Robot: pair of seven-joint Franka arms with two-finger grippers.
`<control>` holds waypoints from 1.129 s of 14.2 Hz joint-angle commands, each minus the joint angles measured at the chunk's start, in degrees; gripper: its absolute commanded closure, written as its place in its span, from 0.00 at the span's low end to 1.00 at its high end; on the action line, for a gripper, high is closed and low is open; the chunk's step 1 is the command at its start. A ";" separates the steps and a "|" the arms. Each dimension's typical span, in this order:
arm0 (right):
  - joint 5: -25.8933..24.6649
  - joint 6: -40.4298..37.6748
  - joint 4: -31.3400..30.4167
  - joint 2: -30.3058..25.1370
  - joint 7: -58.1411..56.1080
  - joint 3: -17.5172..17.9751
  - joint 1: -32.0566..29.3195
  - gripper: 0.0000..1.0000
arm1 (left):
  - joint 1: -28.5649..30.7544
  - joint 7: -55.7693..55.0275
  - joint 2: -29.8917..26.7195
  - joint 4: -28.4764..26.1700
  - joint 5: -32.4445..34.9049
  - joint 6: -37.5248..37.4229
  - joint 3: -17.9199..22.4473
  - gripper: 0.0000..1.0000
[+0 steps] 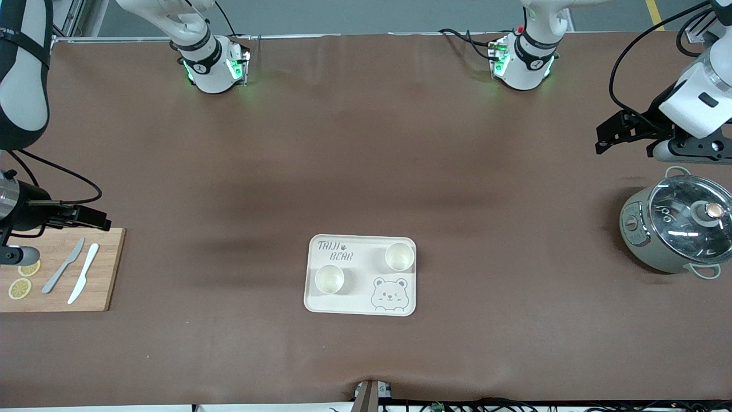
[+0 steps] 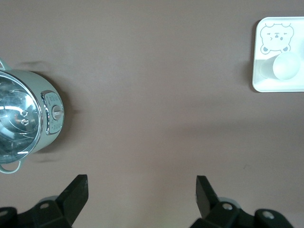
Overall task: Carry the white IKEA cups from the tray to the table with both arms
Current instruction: 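Move both grippers from rest toward the white tray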
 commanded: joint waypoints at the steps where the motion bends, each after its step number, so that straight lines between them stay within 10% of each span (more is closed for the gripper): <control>1: -0.30 -0.63 -0.16 -1.09 -0.31 0.59 -0.53 0.00 | 0.40 1.34 0.62 1.27 -0.74 -0.78 -0.20 0.00; 16: 0.75 0.16 -0.16 -0.91 0.48 1.30 0.17 0.00 | -1.35 -1.82 10.88 7.15 -2.24 -1.84 -0.90 0.00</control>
